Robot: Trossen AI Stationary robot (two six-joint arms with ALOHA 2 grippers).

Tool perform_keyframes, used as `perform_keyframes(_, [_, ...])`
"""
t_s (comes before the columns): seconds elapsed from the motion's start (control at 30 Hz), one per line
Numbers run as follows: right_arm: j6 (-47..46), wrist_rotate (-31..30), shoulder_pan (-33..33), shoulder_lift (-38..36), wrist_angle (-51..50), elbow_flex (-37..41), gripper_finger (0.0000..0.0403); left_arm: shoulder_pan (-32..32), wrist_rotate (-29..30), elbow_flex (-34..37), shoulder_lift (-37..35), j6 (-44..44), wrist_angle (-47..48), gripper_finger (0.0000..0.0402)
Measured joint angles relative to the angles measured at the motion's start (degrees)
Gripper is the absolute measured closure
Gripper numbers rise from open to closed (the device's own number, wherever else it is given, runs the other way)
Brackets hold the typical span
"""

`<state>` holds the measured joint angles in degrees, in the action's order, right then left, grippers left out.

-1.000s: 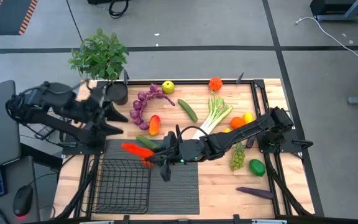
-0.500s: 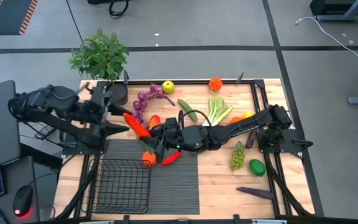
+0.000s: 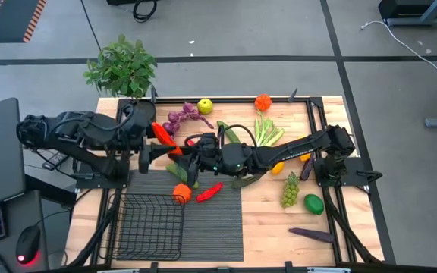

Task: Build produce basket
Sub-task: Put the orange carrot into the wire basket, then put the red chili pepper into the wire basket

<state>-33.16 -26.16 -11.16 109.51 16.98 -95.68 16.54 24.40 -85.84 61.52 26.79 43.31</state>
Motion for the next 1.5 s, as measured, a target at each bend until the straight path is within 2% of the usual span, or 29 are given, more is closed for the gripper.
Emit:
perform_keyframes(0.27, [0.5, 0.44, 0.04, -0.02, -1.31, -0.04, 0.0238, 0.02, 1.03, 0.02, -0.46, 4.52, 2.7, 0.0315])
perform_keyframes(0.4, [0.51, 3.55, 0.1, -0.03, -4.3, -0.04, 0.0216, 0.15, -2.8, 0.02, -0.7, 8.39, 6.92, 0.0342])
perform_keyframes(0.53, [0.56, 4.0, -0.5, -0.15, -9.01, -0.03, 0.0183, 1.58, -5.71, 0.0, -1.19, 10.79, 12.81, 0.0328])
perform_keyframes(0.7, [-0.07, 10.75, -0.44, -1.75, -18.64, 0.04, 0.0152, 2.45, -8.11, 0.0, -2.05, 14.42, 21.1, 0.0318])
perform_keyframes(0.87, [-3.09, 17.25, -0.31, -4.98, -34.12, 0.04, 0.0148, 3.38, -18.98, 0.0, -1.41, 15.1, 21.6, 0.0326])
perform_keyframes(1.03, [-1.96, 18.5, -0.28, -8.0, -44.88, 0.04, 0.015, 6.58, -21.54, -0.04, 2.35, 16.52, 25.78, 0.0316])
perform_keyframes(1.3, [1.31, 18.48, -0.26, -11.73, -57.05, 0.04, 0.0151, 13.69, -23.27, -0.02, 11.24, 18.48, 35.07, 0.0273])
perform_keyframes(1.5, [3.36, 17.89, -0.26, -14.08, -60.78, 0.04, 0.0151, 14.53, -25.31, -0.02, 17.43, 18.83, 38.02, 0.0192])
